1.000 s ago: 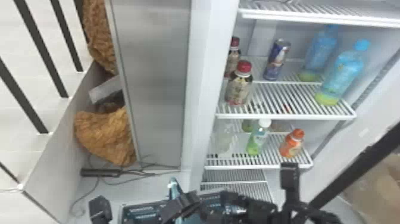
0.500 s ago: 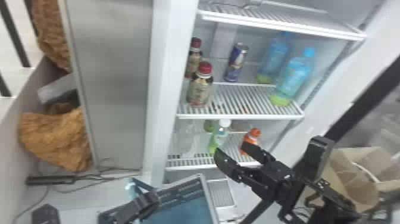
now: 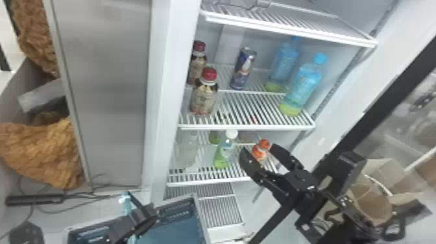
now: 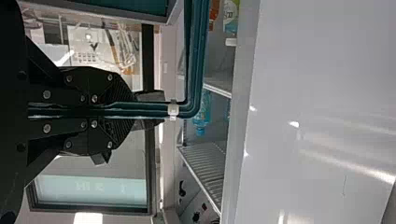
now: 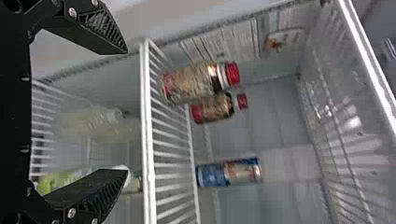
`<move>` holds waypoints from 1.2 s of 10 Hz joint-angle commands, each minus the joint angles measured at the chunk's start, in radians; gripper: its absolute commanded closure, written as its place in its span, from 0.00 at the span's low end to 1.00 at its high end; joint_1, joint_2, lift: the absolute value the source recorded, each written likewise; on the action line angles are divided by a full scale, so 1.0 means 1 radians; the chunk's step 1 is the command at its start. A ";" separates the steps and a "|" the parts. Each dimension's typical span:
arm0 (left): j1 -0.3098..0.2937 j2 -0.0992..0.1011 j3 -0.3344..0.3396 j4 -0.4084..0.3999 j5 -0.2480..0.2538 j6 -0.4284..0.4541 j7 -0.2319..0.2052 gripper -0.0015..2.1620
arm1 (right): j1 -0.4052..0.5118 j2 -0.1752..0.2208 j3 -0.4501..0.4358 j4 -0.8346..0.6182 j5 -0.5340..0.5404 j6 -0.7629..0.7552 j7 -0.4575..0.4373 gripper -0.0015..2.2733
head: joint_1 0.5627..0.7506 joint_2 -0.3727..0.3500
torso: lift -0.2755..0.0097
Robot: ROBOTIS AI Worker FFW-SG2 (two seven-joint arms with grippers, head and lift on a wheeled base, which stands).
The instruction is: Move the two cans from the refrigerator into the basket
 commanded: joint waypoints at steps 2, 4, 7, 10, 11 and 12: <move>-0.003 0.003 -0.002 0.000 0.004 -0.004 0.000 0.55 | -0.051 0.008 -0.007 0.090 -0.012 -0.088 -0.034 0.06 | 0.70 0.03 | 0.86; -0.003 0.003 -0.008 0.000 0.006 -0.004 0.002 0.55 | -0.135 0.008 -0.007 0.159 -0.014 -0.128 -0.052 0.06 | 0.70 0.03 | 0.86; -0.008 0.004 -0.016 0.000 0.008 -0.004 0.005 0.55 | -0.255 0.008 -0.007 0.232 0.042 -0.167 -0.106 0.06 | 0.70 0.03 | 0.86; -0.013 0.006 -0.025 0.000 0.014 -0.004 0.008 0.55 | -0.368 0.008 -0.005 0.345 0.048 -0.179 -0.143 0.06 | 0.70 0.03 | 0.86; -0.015 0.007 -0.027 0.000 0.014 -0.004 0.008 0.55 | -0.409 0.008 -0.005 0.385 0.062 -0.179 -0.147 0.06 | 0.70 0.03 | 0.86; -0.018 0.007 -0.031 0.000 0.016 -0.004 0.011 0.55 | -0.451 0.003 -0.005 0.429 0.070 -0.179 -0.147 0.06 | 0.70 0.03 | 0.86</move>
